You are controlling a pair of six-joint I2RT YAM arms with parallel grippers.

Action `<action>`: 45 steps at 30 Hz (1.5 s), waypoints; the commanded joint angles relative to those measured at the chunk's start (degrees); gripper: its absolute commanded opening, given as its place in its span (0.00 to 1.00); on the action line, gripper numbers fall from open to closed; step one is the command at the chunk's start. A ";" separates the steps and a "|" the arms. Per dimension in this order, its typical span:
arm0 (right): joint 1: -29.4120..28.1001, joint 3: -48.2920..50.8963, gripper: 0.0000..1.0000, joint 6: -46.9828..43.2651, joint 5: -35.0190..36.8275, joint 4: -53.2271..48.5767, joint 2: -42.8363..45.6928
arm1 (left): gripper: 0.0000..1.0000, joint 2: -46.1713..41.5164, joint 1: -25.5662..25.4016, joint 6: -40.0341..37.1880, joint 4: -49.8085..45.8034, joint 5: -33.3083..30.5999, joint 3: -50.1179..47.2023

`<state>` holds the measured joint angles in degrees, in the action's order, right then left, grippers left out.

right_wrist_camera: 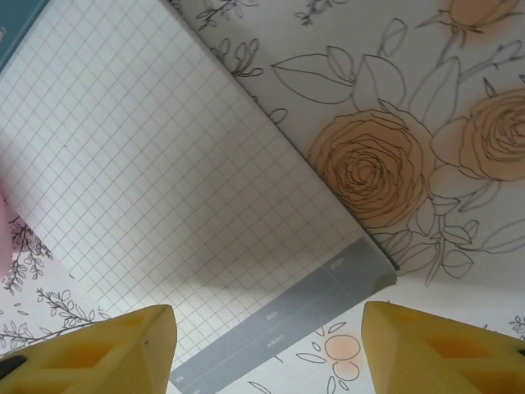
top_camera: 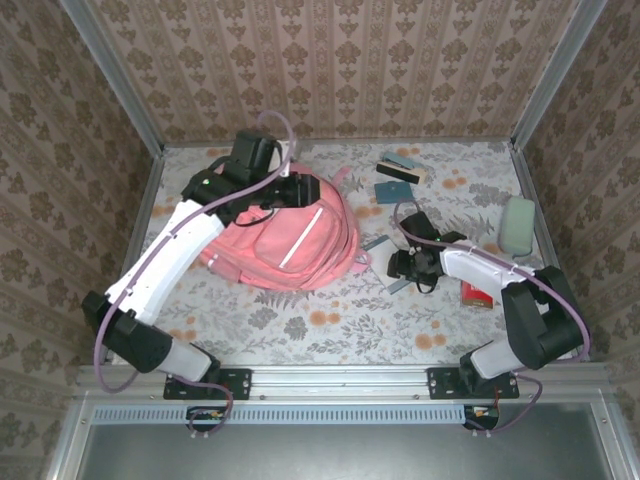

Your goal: Pack the student bag

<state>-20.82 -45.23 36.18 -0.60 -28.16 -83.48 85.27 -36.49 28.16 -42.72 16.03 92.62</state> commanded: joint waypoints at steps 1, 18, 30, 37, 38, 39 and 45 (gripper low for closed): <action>2.89 3.33 0.63 4.63 -1.75 1.62 3.41 | 0.40 6.51 -2.51 -0.90 1.72 1.84 1.74; 6.35 22.91 0.58 30.98 -9.84 24.67 14.15 | 0.38 42.47 -10.00 -5.23 -2.02 7.51 21.26; 5.38 19.10 0.55 32.53 -15.59 32.75 4.21 | 0.37 51.80 -11.06 -4.87 -4.89 5.03 25.76; 4.75 16.90 0.55 31.71 -16.65 31.08 4.95 | 0.36 52.66 -10.81 -4.10 -5.49 3.57 25.76; 4.66 16.69 0.55 31.51 -16.35 30.41 5.52 | 0.36 52.31 -10.76 -4.08 -5.38 3.57 25.59; 4.56 16.41 0.55 31.33 -16.08 29.53 6.03 | 0.36 51.81 -10.73 -4.00 -5.14 3.37 25.35; 4.32 13.57 0.56 28.80 -13.72 22.76 9.04 | 0.36 45.72 -9.04 -0.52 1.07 4.89 21.13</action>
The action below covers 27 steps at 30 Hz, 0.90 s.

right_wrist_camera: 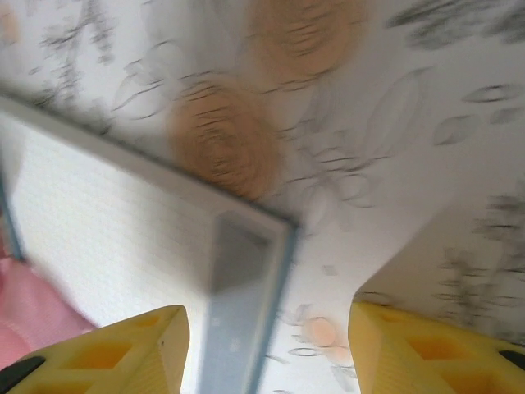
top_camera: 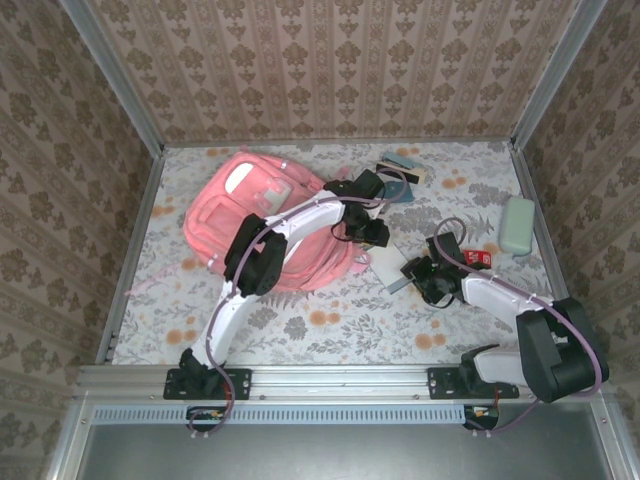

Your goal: Pack the student bag

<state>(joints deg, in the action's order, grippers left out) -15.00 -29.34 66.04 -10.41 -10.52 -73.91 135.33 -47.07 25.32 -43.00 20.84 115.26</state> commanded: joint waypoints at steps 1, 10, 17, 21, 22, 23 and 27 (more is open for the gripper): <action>-1.52 -2.55 0.57 -1.31 -3.73 4.69 -0.65 | 0.36 -4.74 2.18 3.30 2.11 1.44 -1.59; -2.01 -4.19 0.57 -1.89 -3.57 3.04 -5.10 | 0.37 0.16 3.14 2.21 -2.31 2.22 3.17; -2.02 -4.30 0.60 -2.22 -0.89 -2.43 -3.96 | 0.37 3.24 1.47 0.21 -6.64 -2.04 3.58; -1.99 -4.19 0.60 -2.27 -0.82 -2.79 -4.26 | 0.36 5.07 0.97 -0.15 -8.68 -2.84 4.44; -2.04 -4.44 0.60 -1.98 -1.07 -3.31 -4.56 | 0.36 5.36 0.64 -0.40 -9.23 -3.27 4.72; -2.04 -4.71 0.60 -2.05 -1.39 -3.27 -4.89 | 0.36 5.52 0.48 -0.74 -9.53 -3.64 4.85; -2.17 -5.37 0.60 -1.83 -2.77 -3.84 -7.20 | 0.36 5.56 0.03 -0.80 -9.88 -3.12 4.63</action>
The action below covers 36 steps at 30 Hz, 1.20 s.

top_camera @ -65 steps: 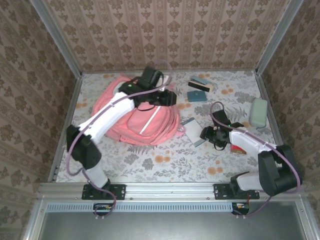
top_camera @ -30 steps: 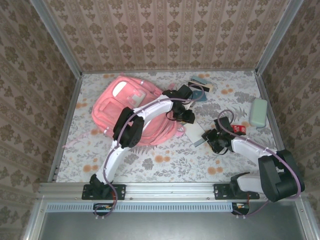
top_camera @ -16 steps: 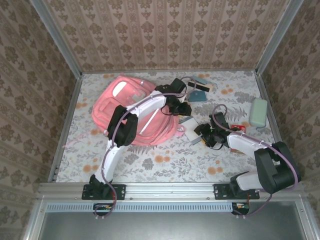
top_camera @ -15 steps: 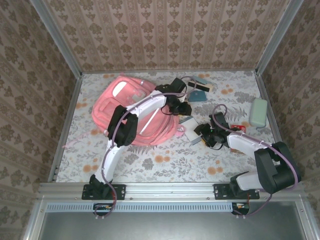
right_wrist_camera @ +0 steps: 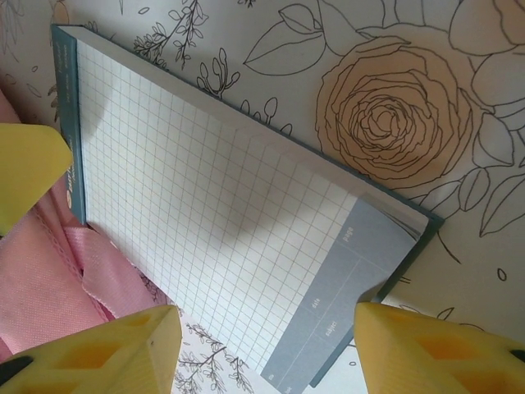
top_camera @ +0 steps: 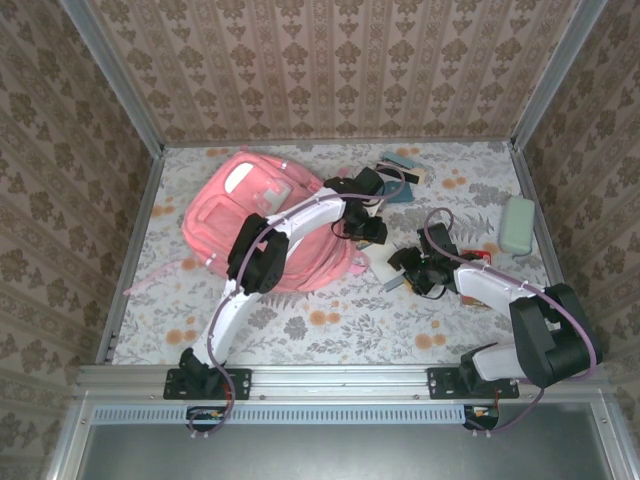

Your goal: Pack the student bag

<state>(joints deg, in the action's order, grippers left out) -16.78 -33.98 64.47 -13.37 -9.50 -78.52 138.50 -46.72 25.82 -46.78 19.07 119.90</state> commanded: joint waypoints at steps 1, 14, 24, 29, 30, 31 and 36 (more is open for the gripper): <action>-0.53 -0.95 0.60 -0.39 0.40 -5.90 -2.39 | 0.35 2.27 -0.39 -1.10 -6.19 -1.39 -0.14; -0.57 1.05 0.62 -0.60 1.09 -7.85 1.77 | 0.35 1.95 -0.37 -0.56 -5.87 -1.49 -1.07; -0.62 -0.28 0.56 -1.21 -0.14 3.13 -3.89 | 0.34 1.43 -0.47 -0.05 -4.75 0.09 -2.56; -0.58 -0.57 0.46 -0.68 -1.55 8.29 -4.91 | 0.34 1.07 -0.51 0.05 -4.52 0.35 -2.66; -0.59 -0.40 0.45 -0.42 -1.71 9.26 -4.73 | 0.34 1.06 -0.63 0.06 -4.43 0.44 -2.68; -0.55 -0.48 0.45 -0.24 -1.75 9.88 -4.54 | 0.35 1.07 -0.57 0.10 -4.40 0.53 -2.66; -0.55 -0.65 0.42 0.64 -2.54 12.26 -3.60 | 0.34 1.00 -0.71 0.09 -4.47 0.76 -2.56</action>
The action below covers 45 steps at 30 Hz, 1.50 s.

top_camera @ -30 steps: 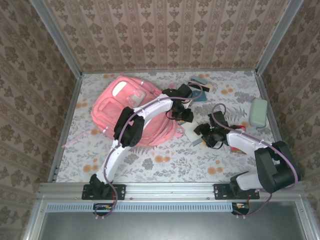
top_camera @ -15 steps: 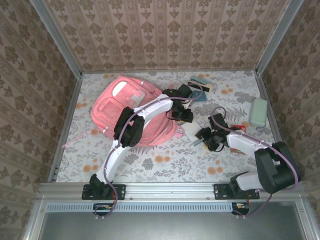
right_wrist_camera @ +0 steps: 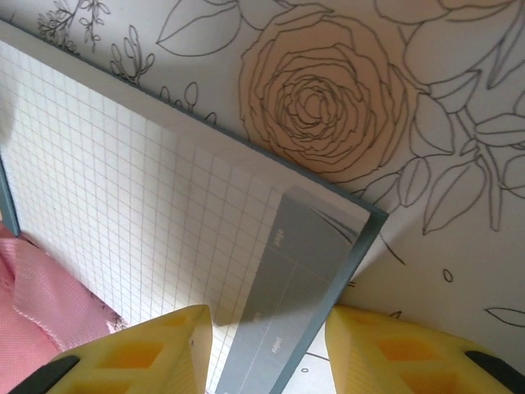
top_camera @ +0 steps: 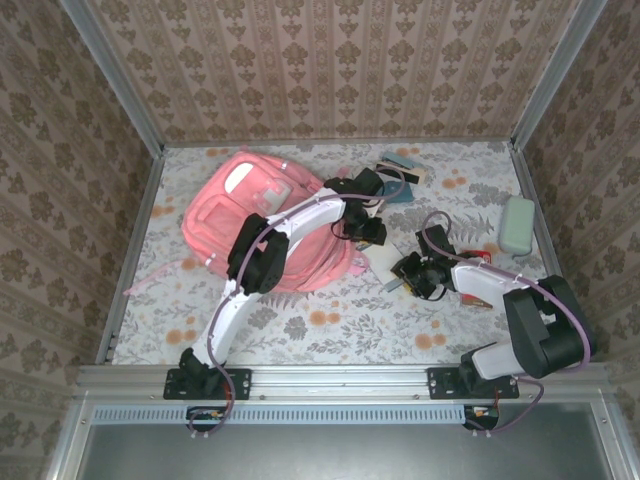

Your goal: Pack the student bag

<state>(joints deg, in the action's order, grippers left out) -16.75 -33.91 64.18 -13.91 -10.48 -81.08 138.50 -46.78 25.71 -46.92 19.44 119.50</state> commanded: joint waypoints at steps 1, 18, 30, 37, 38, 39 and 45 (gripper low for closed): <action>-0.70 -0.80 0.41 1.24 -2.00 13.33 -0.63 | 0.34 0.94 -0.66 0.15 -4.39 0.33 -2.18; -0.62 0.81 0.00 1.04 0.98 7.90 5.32 | 0.34 -0.48 -0.19 0.64 -4.43 1.30 -1.17; 1.19 1.73 0.00 -2.73 0.72 0.77 13.97 | 0.39 -11.54 3.29 5.43 -2.64 0.51 -0.16; 1.29 2.78 0.00 -1.22 1.12 4.74 16.64 | 0.45 -24.39 2.73 21.33 11.16 4.44 -19.00; 1.36 2.73 0.00 -0.77 1.11 5.23 16.74 | 0.46 -26.43 2.58 24.72 14.34 5.09 -23.19; 1.38 2.43 0.00 -0.60 1.04 5.52 16.65 | 0.47 -28.22 2.54 28.05 16.99 5.34 -27.02; 1.55 1.05 0.00 -0.39 0.55 6.86 15.00 | 0.57 -33.66 1.50 44.92 34.18 6.82 -43.48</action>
<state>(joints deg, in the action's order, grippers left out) -15.51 -31.70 63.22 -13.34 -5.98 -65.65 105.75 -44.73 59.31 -23.20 24.71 79.50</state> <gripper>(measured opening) 0.062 0.561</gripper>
